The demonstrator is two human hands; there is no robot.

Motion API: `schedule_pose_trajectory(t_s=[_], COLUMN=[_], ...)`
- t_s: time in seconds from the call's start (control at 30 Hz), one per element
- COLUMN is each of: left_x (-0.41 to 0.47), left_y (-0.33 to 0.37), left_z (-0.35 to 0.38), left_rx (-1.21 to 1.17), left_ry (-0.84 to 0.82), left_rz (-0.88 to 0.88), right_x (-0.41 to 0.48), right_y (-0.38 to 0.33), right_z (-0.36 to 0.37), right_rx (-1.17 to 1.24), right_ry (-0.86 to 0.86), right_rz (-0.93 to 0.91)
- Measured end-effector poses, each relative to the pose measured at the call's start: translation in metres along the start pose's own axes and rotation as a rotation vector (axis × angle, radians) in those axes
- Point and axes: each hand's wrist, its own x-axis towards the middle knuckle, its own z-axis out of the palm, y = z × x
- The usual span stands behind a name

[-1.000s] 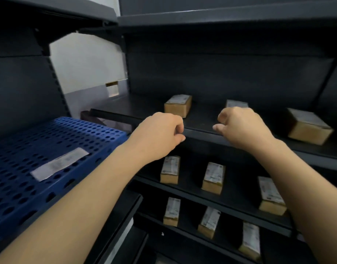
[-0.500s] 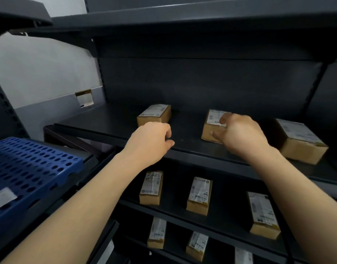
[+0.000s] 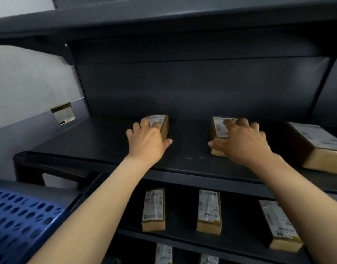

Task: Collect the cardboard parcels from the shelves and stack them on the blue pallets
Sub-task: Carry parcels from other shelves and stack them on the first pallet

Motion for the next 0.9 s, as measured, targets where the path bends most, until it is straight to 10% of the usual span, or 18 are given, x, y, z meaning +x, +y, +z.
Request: schedule_pose_trajectory(t_s=[0.47, 0.9], left_x=[0.04, -0.005], left_y=[-0.012, 0.018], left_z=[0.013, -0.009], left_rx=[-0.126, -0.162], left_ry=[-0.258, 0.196], left_rz=[-0.169, -0.106], right_x=[0.036, 0.021], right_y=[-0.009, -0.01], right_z=[0.028, 0.014], right_rx=[0.062, 0.098], right_ry=[-0.077, 0.124], right_rz=[0.26, 0.063])
